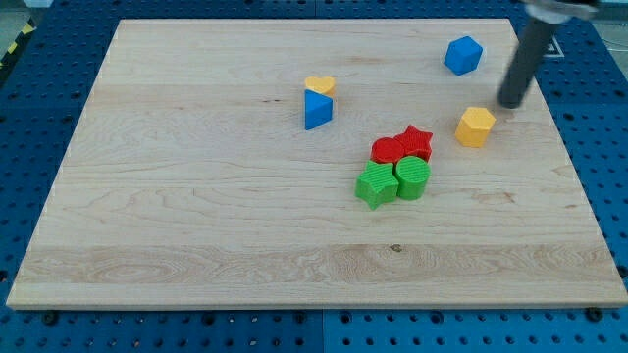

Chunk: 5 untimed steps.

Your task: Place the yellow hexagon in between the blue triangle and blue cube

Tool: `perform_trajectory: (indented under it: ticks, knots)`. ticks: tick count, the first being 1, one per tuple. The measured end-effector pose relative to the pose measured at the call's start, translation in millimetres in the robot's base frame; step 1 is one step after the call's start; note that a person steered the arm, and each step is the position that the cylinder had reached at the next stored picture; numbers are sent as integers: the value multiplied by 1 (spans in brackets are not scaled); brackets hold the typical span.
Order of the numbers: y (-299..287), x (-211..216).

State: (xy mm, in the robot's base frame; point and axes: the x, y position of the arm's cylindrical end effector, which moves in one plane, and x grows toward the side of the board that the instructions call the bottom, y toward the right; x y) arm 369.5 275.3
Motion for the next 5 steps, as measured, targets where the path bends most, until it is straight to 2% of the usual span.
perform_trajectory:
  ticks: [1,2,4,5]
  knots:
    - [41,40]
    - [40,77]
    - [-41,66]
    - [-72,34]
